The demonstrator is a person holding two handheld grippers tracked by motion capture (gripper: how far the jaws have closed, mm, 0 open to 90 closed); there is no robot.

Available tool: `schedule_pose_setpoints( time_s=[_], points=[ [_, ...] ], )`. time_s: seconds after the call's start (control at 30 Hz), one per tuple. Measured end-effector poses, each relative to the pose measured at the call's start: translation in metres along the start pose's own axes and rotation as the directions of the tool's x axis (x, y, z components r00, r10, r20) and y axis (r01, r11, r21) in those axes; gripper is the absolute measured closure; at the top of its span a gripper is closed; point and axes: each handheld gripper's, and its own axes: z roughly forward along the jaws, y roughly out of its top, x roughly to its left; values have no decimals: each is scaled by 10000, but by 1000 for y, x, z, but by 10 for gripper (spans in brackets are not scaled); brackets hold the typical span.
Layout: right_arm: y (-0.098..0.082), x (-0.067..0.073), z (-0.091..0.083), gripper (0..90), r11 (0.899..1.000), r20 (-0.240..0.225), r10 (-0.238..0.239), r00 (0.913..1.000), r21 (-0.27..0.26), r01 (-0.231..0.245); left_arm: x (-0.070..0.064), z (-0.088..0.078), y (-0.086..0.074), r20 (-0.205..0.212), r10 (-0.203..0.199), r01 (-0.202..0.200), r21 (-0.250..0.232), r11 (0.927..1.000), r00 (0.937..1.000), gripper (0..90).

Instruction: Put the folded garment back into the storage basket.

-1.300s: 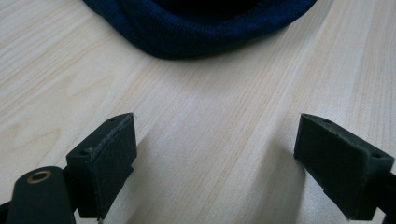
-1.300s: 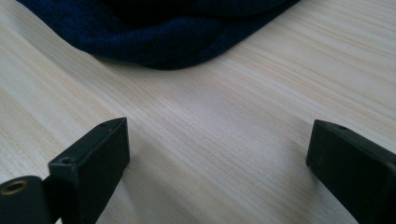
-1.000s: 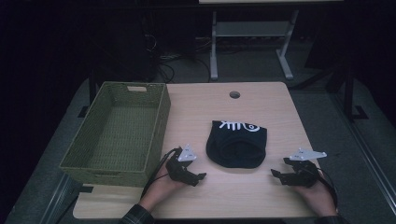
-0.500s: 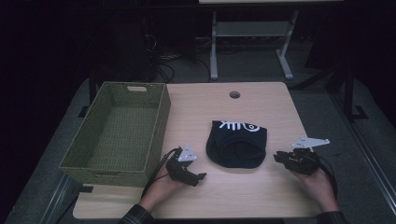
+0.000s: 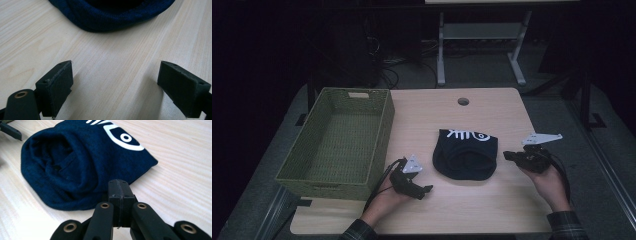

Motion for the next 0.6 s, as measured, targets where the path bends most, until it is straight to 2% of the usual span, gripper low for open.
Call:
schedule_pose_setpoints(
  time_s=[0.1, 0.3, 0.4, 0.5, 0.6],
  points=[
    [4, -1, 2, 900, 10000, 30, 1, 10000, -96, 0, 0, 0, 0, -3, 2, -2, 1, 10000, 10000, 121],
    [19, -10, 11, 900, 9999, -29, 89, 10000, 53, -89, 0, 0, 0, -1, -68, 68, -72, 10000, 10000, 121],
    [26, -14, 15, 900, 10000, 55, -29, 10000, 1, 29, 0, 0, 0, -17, -10, 9, -61, 10000, 10000, 122],
    [34, -17, 20, 900, 9998, 81, -19, 10000, 193, 17, 0, 0, 0, -8, -3, 3, -60, 10000, 10000, 121],
    [38, -19, 23, 900, 10000, 46, 21, 10000, 50, -21, 0, 0, 0, -6, -3, 3, -61, 10000, 10000, 121]
  ],
)
